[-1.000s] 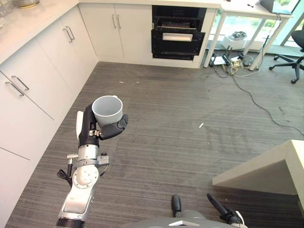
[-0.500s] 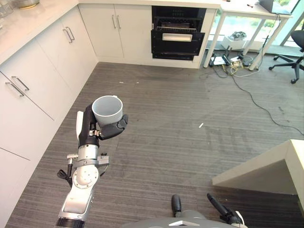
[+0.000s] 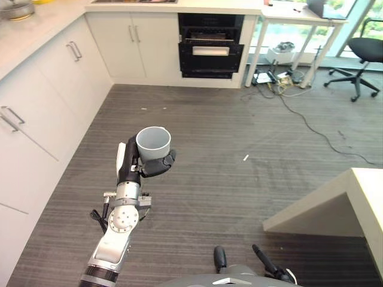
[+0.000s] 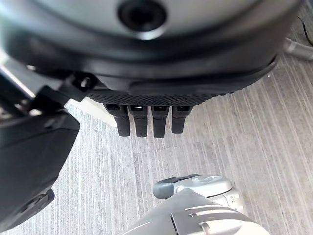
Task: Place the dishes in the dishwasher.
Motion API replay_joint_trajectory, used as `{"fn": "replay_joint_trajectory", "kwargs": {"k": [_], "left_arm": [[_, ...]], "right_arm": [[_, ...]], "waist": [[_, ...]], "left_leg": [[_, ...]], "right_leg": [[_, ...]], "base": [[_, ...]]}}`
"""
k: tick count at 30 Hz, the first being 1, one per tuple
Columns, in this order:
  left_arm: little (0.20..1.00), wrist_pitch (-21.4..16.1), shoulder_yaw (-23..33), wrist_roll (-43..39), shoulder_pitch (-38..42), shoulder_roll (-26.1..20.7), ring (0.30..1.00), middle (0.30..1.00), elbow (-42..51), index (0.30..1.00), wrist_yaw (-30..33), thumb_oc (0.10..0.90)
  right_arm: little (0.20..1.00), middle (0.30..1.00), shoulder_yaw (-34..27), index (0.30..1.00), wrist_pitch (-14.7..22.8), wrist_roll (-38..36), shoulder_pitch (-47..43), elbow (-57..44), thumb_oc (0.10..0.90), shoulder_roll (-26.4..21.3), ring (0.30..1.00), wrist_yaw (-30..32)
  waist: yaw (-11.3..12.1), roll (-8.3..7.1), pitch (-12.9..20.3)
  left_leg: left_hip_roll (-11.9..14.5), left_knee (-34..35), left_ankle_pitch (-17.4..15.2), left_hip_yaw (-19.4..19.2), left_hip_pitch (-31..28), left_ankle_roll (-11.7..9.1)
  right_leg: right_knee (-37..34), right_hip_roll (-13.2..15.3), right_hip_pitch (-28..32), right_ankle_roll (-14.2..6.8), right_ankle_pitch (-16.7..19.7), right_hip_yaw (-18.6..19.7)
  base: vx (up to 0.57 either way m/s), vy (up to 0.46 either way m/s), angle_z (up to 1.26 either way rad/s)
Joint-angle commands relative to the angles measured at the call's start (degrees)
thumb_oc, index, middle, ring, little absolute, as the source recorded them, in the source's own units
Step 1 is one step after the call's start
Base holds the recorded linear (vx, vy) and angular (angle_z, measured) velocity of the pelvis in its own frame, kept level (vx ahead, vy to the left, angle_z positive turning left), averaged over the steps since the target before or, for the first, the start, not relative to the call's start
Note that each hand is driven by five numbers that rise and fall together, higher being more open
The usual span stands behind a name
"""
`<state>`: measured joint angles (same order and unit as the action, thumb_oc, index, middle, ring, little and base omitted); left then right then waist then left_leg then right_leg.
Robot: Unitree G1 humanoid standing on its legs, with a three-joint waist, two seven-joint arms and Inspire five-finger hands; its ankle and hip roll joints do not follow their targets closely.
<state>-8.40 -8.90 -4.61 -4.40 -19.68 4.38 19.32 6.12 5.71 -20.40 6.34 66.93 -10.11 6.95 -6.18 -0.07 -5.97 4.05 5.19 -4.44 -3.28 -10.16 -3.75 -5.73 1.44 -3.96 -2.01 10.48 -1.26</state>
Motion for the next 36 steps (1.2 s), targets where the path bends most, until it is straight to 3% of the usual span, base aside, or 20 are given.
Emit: {"fn": "replay_joint_trajectory", "kwargs": {"k": [1,2,4,8,12,13,15,17,18,19,20,21,22,23,24,25,28,31,33,36], "left_arm": [[0.300,-5.78,2.21,-0.47,5.71,-0.93,0.300,0.300,6.91,0.300,1.20,0.400],[0.300,-5.78,2.21,-0.47,5.71,-0.93,0.300,0.300,6.91,0.300,1.20,0.400],[0.300,-6.17,3.39,-2.98,3.08,-0.80,0.300,0.300,7.78,0.300,-0.67,0.400],[0.300,-6.07,5.62,-1.71,0.03,-2.60,0.300,0.300,8.56,0.300,-0.83,0.400],[0.300,-6.18,6.57,-1.25,-1.00,-2.68,0.300,0.300,9.16,0.300,0.00,0.400],[0.300,-5.74,6.73,-0.96,-1.30,-1.88,0.300,0.300,8.78,0.300,1.02,0.400],[0.300,-5.02,7.07,-1.78,-2.96,-0.86,0.300,0.300,8.62,0.300,1.47,0.400],[0.300,-4.79,6.13,-1.03,-1.51,-2.32,0.300,0.300,9.28,0.300,0.99,0.400],[0.300,-4.58,5.20,-0.39,-0.52,-3.22,0.300,0.300,9.24,0.300,0.62,0.400],[0.300,-4.43,3.74,0.13,1.15,-4.85,0.300,0.300,9.52,0.300,0.19,0.400],[0.300,-4.43,3.74,0.13,1.15,-4.85,0.300,0.300,9.52,0.300,0.19,0.400],[0.300,-4.28,3.25,0.50,2.02,-5.98,0.300,0.300,10.25,0.300,0.11,0.400],[0.300,-4.28,3.25,0.50,2.02,-5.98,0.300,0.300,10.25,0.300,0.11,0.400],[0.300,-4.10,2.72,0.94,3.03,-6.64,0.300,0.300,11.00,0.300,0.14,0.400],[0.300,-3.62,1.93,2.08,4.13,-7.48,0.300,0.300,11.04,0.300,-0.20,0.400],[0.300,-3.79,1.52,2.59,4.01,-7.18,0.300,0.300,10.79,0.300,-0.10,0.400],[0.300,-4.02,2.15,1.80,3.35,-7.07,0.300,0.300,10.61,0.300,-0.63,0.400],[0.300,-4.35,1.84,-0.82,3.52,-6.23,0.300,0.300,9.17,0.300,-1.10,0.400],[0.300,-4.26,1.03,-0.31,3.89,-6.16,0.300,0.300,8.35,0.300,-1.32,0.400],[0.300,-4.48,0.38,0.00,3.94,-5.30,0.300,0.300,8.41,0.300,-2.41,0.400]], "right_arm": [[0.900,0.900,-0.39,0.900,1.79,-1.52,0.03,0.09,0.800,-1.31,0.900,0.83],[0.900,0.900,-0.39,0.900,1.79,-1.52,0.03,0.09,0.800,-1.31,0.900,0.83],[0.900,0.900,1.94,0.900,1.46,0.64,-0.21,-1.63,0.800,-4.39,0.900,-0.55],[0.900,0.900,1.05,0.900,0.98,1.38,-1.15,-0.60,0.800,-4.26,0.900,-0.25],[0.900,0.900,2.19,0.900,1.13,3.04,-1.50,-0.72,0.800,-4.32,0.900,-0.08],[0.900,0.900,3.32,0.900,0.89,4.56,-2.67,-0.14,0.800,-4.22,0.900,0.56],[0.900,0.900,2.88,0.900,0.13,5.01,-3.09,1.26,0.800,-2.77,0.900,0.94],[0.900,0.900,2.92,0.900,0.63,4.89,-2.04,0.89,0.800,-1.80,0.900,0.63],[0.900,0.900,2.61,0.900,0.70,4.53,-1.87,0.83,0.800,-1.47,0.900,0.62],[0.900,0.900,1.51,0.900,0.67,3.81,-1.95,1.47,0.800,-1.11,0.900,1.07],[0.900,0.900,1.51,0.900,0.67,3.81,-1.95,1.47,0.800,-1.11,0.900,1.07],[0.900,0.900,1.01,0.900,0.71,3.33,-1.93,1.22,0.800,-0.94,0.900,1.17],[0.900,0.900,1.01,0.900,0.71,3.33,-1.93,1.22,0.800,-0.94,0.900,1.17],[0.900,0.900,1.02,0.900,0.77,3.26,-1.64,0.83,0.800,-0.81,0.900,1.25],[0.900,0.900,1.49,0.900,0.73,4.14,-2.23,-0.30,0.800,-0.94,0.900,1.38],[0.900,0.900,1.74,0.900,1.00,4.09,-2.22,-0.97,0.800,-0.72,0.900,1.14],[0.900,0.900,1.84,0.900,0.94,3.41,-3.00,-0.76,0.800,-1.06,0.900,1.20],[0.900,0.900,1.10,0.900,0.01,3.08,-1.57,0.59,0.800,-1.34,0.900,1.07],[0.900,0.900,0.81,0.900,-1.04,3.25,-1.14,2.39,0.800,-1.13,0.900,1.14],[0.900,0.900,0.49,0.900,-1.31,3.60,-0.15,3.88,0.800,-1.01,0.900,0.95]], "waist": [[-0.45,-0.68,-1.98],[-0.45,-0.68,-1.98],[5.25,-4.71,-8.57],[8.34,-4.42,-7.33],[10.99,-4.38,-6.65],[14.32,-5.12,-6.14],[16.53,-6.46,-3.93],[16.52,-8.02,-3.46],[15.79,-9.50,-2.99],[14.70,-10.64,-1.95],[14.70,-10.64,-1.95],[13.56,-9.52,-2.02],[13.56,-9.52,-2.02],[12.03,-7.47,-2.68],[8.44,-4.13,-4.86],[5.80,-3.34,-5.58],[2.88,-2.28,-6.07],[-1.12,-3.20,-5.72],[-1.76,-3.08,-5.50],[-2.41,-3.89,-4.43]], "left_leg": [[-1.53,-0.19,1.32,-0.13,4.08,-1.08],[-1.53,-0.19,1.32,-0.13,4.08,-1.08],[-2.80,-35.92,6.45,0.66,22.22,-4.40],[-0.49,-24.02,5.31,-5.96,29.23,-2.14],[0.52,-13.29,8.94,-8.48,30.65,-2.10],[1.41,-4.62,12.01,-7.29,33.87,-2.37],[3.12,-4.99,14.75,-10.63,34.16,-1.43],[2.50,-7.02,18.54,-11.21,33.95,-0.46],[1.17,-7.58,17.54,-11.38,33.34,0.43],[-0.99,-7.46,14.40,-11.59,30.67,2.28],[-0.99,-7.46,14.40,-11.59,30.67,2.28],[-1.19,-6.62,12.73,-11.05,27.59,3.02],[-1.19,-6.62,12.73,-11.05,27.59,3.02],[-0.58,-5.61,11.66,-10.04,24.46,3.53],[0.08,-2.21,9.73,-6.69,17.41,4.43],[-1.59,-0.95,7.19,-3.36,12.48,4.51],[-1.91,-0.19,4.53,-0.34,7.20,3.39],[-3.72,-0.19,-1.41,5.85,1.76,1.78],[-3.07,-0.19,-2.96,7.50,-0.02,0.93],[-2.73,-0.19,-3.21,8.67,-1.35,0.04]], "right_leg": [[3.72,-1.36,4.11,-2.61,-11.68,-0.28],[3.72,-1.36,4.11,-2.61,-11.68,-0.28],[2.72,1.58,8.36,-0.23,-12.74,-2.25],[0.98,0.76,13.58,-1.02,-16.19,-2.93],[0.73,0.04,16.22,-1.88,-18.93,-2.15],[0.73,0.66,19.23,-2.74,-21.04,-1.04],[1.26,2.12,25.09,-3.93,-23.12,1.13],[7.59,2.83,24.53,-5.02,-20.28,1.62],[12.27,3.74,22.75,-6.57,-16.99,1.31],[24.17,3.95,19.15,-10.17,-4.25,3.00],[24.17,3.95,19.15,-10.17,-4.25,3.00],[32.35,3.22,15.88,-11.22,0.14,3.44],[32.35,3.22,15.88,-11.22,0.14,3.44],[40.16,0.86,11.86,-10.95,1.14,3.74],[52.30,-4.92,1.39,-9.81,-2.09,3.66],[52.55,-6.51,-5.78,-8.83,-6.41,3.24],[40.37,-4.56,-13.37,-6.50,-9.65,3.15],[12.86,-1.46,-14.15,-7.31,-8.02,8.88],[10.78,-0.63,-14.60,-9.02,-6.50,11.09],[10.97,0.24,-12.73,-7.93,-5.93,11.88]], "base": [[0.00,0.000,0.00],[-0.15,-0.172,0.02],[-0.06,-0.335,0.01],[0.45,-0.004,0.71],[0.31,0.046,-0.25],[0.79,0.116,-0.09],[1.00,0.178,-0.51],[0.53,0.115,-0.68],[0.53,0.201,-0.26],[0.53,0.201,-0.26],[0.61,0.241,0.25],[0.22,0.085,0.24],[0.42,0.179,0.29],[0.66,0.278,-0.02],[1.08,0.387,0.20],[1.13,0.328,0.37],[0.72,0.056,0.90],[0.83,-0.149,0.92],[0.59,-0.202,1.61],[0.30,-0.170,1.15]]}}
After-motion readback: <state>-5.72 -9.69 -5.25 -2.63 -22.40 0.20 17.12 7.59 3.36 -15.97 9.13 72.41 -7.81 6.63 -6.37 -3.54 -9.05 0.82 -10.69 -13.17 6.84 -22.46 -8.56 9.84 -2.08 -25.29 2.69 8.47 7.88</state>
